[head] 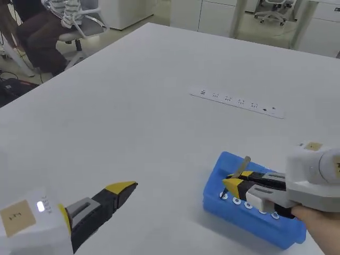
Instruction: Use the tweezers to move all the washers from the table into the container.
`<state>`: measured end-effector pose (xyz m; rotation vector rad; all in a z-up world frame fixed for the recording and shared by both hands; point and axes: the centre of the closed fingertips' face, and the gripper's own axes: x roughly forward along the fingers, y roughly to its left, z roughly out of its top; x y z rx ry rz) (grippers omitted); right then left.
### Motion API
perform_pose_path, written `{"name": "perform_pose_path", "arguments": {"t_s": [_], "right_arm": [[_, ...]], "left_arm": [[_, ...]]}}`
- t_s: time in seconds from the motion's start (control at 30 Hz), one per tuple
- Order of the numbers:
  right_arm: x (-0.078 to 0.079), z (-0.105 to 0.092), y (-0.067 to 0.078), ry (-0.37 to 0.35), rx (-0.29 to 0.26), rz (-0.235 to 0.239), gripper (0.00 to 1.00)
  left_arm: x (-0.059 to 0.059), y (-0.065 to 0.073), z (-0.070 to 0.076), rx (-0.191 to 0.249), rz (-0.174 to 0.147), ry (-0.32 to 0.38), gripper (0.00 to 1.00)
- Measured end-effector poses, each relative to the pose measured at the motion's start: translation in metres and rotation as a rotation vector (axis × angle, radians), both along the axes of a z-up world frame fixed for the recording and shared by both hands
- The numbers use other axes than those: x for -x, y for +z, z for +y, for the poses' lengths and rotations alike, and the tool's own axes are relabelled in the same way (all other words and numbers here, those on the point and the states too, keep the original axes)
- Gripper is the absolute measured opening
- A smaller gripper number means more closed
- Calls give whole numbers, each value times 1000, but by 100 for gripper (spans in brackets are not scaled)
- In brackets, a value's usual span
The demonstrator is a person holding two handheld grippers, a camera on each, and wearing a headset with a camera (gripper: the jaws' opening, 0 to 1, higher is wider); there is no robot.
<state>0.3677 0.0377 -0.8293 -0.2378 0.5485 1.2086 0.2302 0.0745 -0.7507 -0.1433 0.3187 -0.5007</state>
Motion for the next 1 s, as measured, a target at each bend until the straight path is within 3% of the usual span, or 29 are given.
{"name": "perform_pose_path", "arguments": {"t_s": [0.2,0.3,0.4,0.63,0.73,1.0], "right_arm": [[-1,-4,0,15,15,-28,4],[-1,-7,9,13,-2,-45,4],[1,-8,22,17,-18,-68,4],[16,-17,51,46,-39,-130,4],[22,-22,59,50,-44,-139,4],[45,-34,75,80,-45,-151,4]], "left_arm": [[-1,3,0,52,31,-13,92],[0,5,1,60,41,-19,91],[-1,3,4,8,46,-41,90],[0,14,-4,-16,41,-126,81],[3,13,-10,-51,47,-175,78],[8,10,-24,-92,60,-253,74]]}}
